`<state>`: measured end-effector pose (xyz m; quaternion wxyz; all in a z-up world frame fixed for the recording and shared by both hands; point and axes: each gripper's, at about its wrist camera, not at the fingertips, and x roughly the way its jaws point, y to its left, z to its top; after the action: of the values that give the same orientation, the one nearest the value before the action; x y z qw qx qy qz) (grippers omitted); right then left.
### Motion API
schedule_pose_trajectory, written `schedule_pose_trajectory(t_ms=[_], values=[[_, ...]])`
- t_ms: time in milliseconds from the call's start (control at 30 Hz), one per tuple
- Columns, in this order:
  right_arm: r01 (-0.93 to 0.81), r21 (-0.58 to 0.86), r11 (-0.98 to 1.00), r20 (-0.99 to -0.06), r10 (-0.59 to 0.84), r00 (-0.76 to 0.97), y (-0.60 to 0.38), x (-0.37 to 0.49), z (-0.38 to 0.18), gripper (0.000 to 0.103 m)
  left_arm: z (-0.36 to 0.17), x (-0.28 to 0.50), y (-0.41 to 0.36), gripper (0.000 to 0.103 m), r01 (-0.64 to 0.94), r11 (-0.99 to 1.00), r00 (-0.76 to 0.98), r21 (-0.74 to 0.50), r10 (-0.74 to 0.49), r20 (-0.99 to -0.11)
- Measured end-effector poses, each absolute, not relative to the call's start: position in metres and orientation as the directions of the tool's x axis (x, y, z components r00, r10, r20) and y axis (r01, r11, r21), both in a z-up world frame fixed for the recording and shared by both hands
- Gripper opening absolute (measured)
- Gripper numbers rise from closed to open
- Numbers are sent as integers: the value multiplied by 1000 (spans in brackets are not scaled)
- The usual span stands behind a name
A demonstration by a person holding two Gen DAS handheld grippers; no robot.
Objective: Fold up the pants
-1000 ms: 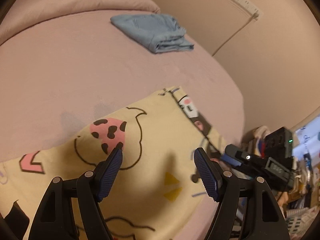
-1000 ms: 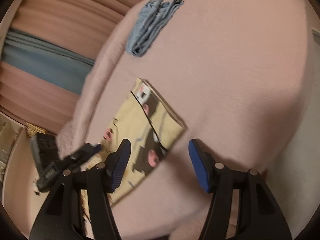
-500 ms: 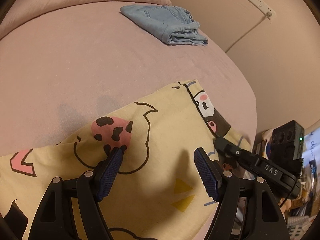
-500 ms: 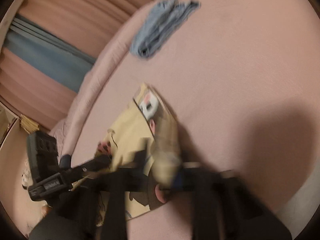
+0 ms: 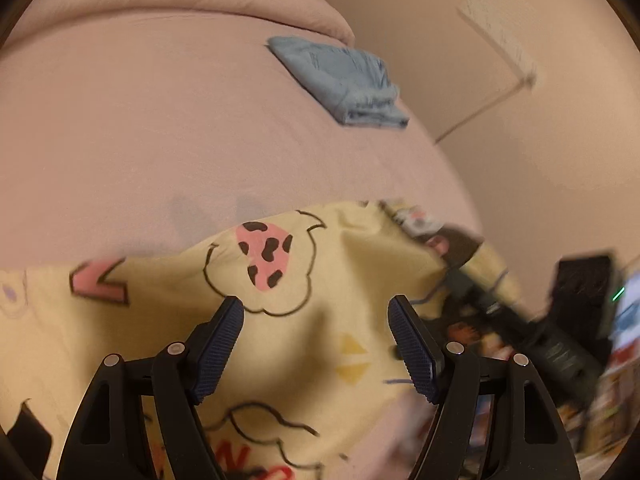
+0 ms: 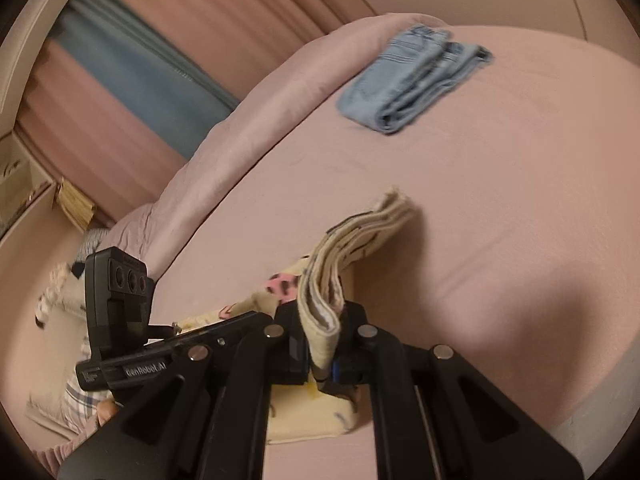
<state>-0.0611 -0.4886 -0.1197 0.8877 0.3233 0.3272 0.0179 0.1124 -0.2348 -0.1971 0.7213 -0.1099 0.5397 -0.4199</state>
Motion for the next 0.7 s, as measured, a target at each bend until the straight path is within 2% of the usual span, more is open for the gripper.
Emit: schedule_pose_trajectory(t_ms=[67,133,233,300,433,600,700], values=[[159,555,816,-581,244,776,-475,-56,-113,8,-191,120,-223,74,441,586,40,-679,-769,-638],[129,506,853,-604,243,759,-457,-50,-110,8,-183,125,-223,74,438,568,26,-697,-783,-622],[104,439,893,-634,226,740,-438,-41,-111,8,-180,135,-248,89,447,526,-90,-724,-778,-621],[88,388,917,-652,206,730,-428,-38,-112,8,-181,138,-264,89,445,545,-121,-710,-750,-651],[95,400,912,-671,221,708,-437,-37,-123,8,-175,134,-299,89,524,540,-173,-658,-689,-704],[80,438,896,-644,250,723,-448,-38,-130,8,-180,111,-352,89,714,557,-183,-424,-435,-881],[63,448,892,-630,264,730,-443,-44,-138,8,-184,103,-359,89,778,552,-124,-298,-330,-936]])
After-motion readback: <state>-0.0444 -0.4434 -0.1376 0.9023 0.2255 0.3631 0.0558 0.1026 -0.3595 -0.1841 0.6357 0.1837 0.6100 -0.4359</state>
